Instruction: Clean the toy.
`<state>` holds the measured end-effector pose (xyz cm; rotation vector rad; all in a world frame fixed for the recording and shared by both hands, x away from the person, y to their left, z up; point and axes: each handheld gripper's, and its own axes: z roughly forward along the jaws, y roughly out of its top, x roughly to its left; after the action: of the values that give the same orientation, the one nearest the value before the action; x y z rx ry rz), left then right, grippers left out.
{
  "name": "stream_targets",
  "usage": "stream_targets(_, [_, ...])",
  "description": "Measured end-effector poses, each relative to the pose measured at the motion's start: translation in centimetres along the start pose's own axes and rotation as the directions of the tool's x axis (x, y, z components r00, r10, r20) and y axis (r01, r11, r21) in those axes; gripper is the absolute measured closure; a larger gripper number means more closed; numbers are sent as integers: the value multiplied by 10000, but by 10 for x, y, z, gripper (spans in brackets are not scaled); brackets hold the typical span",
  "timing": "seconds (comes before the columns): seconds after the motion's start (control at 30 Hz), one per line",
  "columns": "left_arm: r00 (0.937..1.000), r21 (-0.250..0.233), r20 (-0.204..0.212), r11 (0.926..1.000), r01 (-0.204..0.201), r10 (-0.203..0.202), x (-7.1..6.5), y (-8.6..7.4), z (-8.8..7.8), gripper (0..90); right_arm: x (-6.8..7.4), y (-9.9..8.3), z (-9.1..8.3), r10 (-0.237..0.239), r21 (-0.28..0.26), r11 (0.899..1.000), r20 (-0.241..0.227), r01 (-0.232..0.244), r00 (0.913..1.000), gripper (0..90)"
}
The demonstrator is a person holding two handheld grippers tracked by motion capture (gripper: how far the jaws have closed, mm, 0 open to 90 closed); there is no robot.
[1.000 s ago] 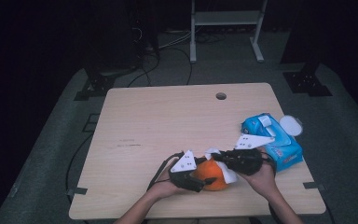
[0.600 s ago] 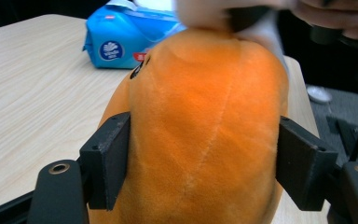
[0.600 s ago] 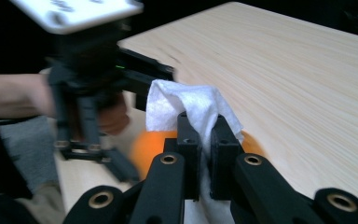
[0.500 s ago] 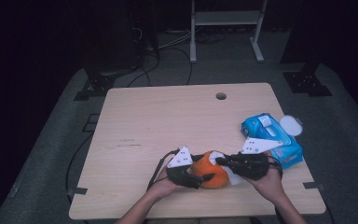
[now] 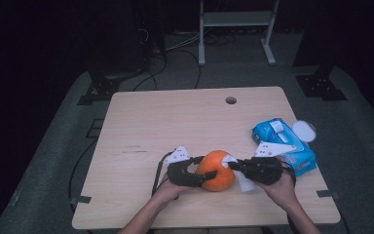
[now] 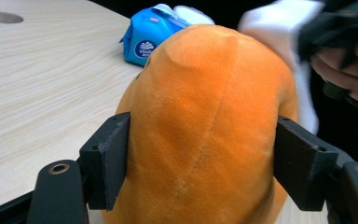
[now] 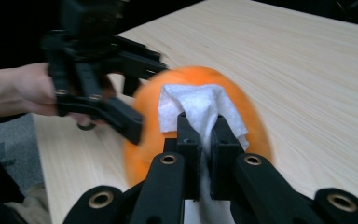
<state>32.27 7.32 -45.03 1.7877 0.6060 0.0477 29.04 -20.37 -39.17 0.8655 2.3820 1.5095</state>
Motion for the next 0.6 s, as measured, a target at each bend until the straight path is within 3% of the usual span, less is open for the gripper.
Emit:
stream_targets(0.1, [9999, -34, -90, 9999, 107, -108, -2, 0, 1, 259, 6, 3, 2, -193, -26, 9998, -181, 193, 9996, 846])
stream_targets(0.17, [9999, 63, 122, 10000, -63, 62, -3, 1, 2, 220, 4, 4, 3, -283, 30, 9996, -39, 283, 9996, 845])
stream_targets(0.3, [9968, 300, 281, 9967, -750, 742, -8, 1, 4, 183, -9, -1, 1, 179, -124, 9998, 115, -177, 9998, 846])
stream_targets(0.37, [9929, 420, 20, 9920, -1192, 1192, -13, 2, 5, 215, -12, -3, 0, 269, -114, 9996, 162, -267, 9995, 846])
stream_targets(0.53, [9896, 594, -322, 9886, -1381, 1402, -16, 4, 6, 290, -11, -3, -1, 233, -90, 9997, 187, -231, 9996, 847])
stream_targets(0.6, [9898, 619, -384, 9889, -1348, 1373, -16, 3, 6, 302, 0, 0, 1, -138, -30, 9999, 236, 139, 9996, 848])
